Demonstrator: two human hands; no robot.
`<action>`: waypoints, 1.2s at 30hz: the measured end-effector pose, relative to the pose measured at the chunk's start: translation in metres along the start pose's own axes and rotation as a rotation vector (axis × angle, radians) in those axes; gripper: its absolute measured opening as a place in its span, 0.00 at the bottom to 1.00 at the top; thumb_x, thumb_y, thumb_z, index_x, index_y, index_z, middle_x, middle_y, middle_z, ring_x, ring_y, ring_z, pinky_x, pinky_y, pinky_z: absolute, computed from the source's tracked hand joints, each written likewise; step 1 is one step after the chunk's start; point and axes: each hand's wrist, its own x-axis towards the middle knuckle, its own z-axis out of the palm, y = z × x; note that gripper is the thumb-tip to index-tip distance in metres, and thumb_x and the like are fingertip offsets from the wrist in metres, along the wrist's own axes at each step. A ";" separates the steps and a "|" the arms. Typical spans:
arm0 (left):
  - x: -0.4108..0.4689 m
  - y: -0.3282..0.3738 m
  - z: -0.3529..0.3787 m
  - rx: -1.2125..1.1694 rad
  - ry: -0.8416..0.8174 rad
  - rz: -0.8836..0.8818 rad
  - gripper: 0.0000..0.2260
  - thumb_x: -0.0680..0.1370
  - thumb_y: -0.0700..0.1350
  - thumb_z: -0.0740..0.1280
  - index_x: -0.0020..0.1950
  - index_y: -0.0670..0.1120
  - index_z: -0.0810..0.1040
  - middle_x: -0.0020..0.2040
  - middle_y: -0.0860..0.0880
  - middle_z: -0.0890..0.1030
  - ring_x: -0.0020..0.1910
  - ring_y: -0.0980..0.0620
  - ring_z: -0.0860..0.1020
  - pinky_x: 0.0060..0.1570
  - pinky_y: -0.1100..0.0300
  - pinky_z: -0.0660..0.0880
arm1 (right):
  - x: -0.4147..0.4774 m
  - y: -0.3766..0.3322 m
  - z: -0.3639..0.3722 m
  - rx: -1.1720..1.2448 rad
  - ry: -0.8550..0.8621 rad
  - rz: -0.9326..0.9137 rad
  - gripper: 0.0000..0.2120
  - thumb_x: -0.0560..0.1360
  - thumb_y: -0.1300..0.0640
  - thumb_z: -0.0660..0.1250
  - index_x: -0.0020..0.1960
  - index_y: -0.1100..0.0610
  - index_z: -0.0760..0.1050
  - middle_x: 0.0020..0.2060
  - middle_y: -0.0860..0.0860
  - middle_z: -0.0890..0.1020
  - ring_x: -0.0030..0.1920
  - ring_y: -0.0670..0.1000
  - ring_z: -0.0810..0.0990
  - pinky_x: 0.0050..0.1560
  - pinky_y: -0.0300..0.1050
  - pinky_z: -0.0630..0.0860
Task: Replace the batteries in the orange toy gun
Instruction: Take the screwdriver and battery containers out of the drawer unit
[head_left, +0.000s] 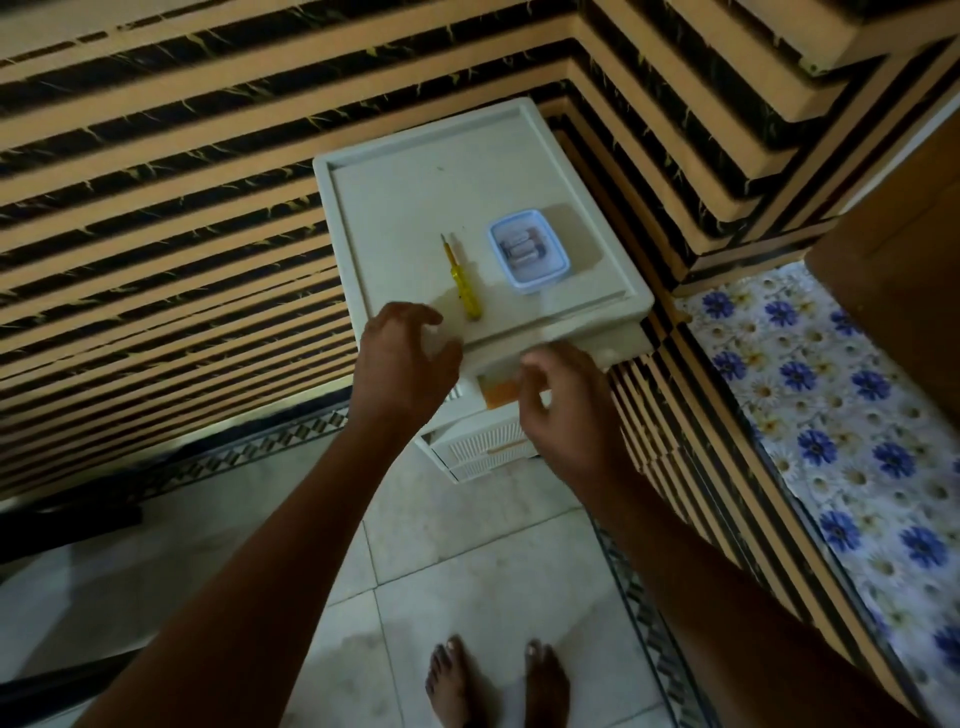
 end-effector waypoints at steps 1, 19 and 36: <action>-0.007 -0.006 -0.001 0.049 -0.054 0.052 0.20 0.76 0.50 0.75 0.65 0.44 0.80 0.68 0.45 0.79 0.64 0.45 0.78 0.64 0.47 0.77 | -0.007 0.008 0.003 -0.075 -0.058 -0.082 0.07 0.76 0.62 0.67 0.53 0.60 0.81 0.50 0.54 0.84 0.53 0.54 0.81 0.53 0.48 0.77; -0.015 -0.021 -0.006 0.248 -0.200 0.201 0.24 0.80 0.50 0.70 0.76 0.49 0.72 0.81 0.47 0.64 0.77 0.43 0.69 0.73 0.43 0.70 | -0.080 0.002 -0.056 -0.534 -0.725 -0.164 0.12 0.61 0.53 0.81 0.37 0.53 0.79 0.37 0.51 0.78 0.39 0.56 0.80 0.45 0.53 0.69; -0.023 -0.066 0.013 0.322 -0.084 0.423 0.38 0.74 0.45 0.77 0.81 0.46 0.65 0.82 0.43 0.63 0.79 0.40 0.64 0.74 0.38 0.66 | -0.088 0.057 0.064 -0.855 -0.902 -0.138 0.34 0.73 0.56 0.72 0.75 0.62 0.64 0.74 0.61 0.64 0.74 0.63 0.66 0.68 0.67 0.71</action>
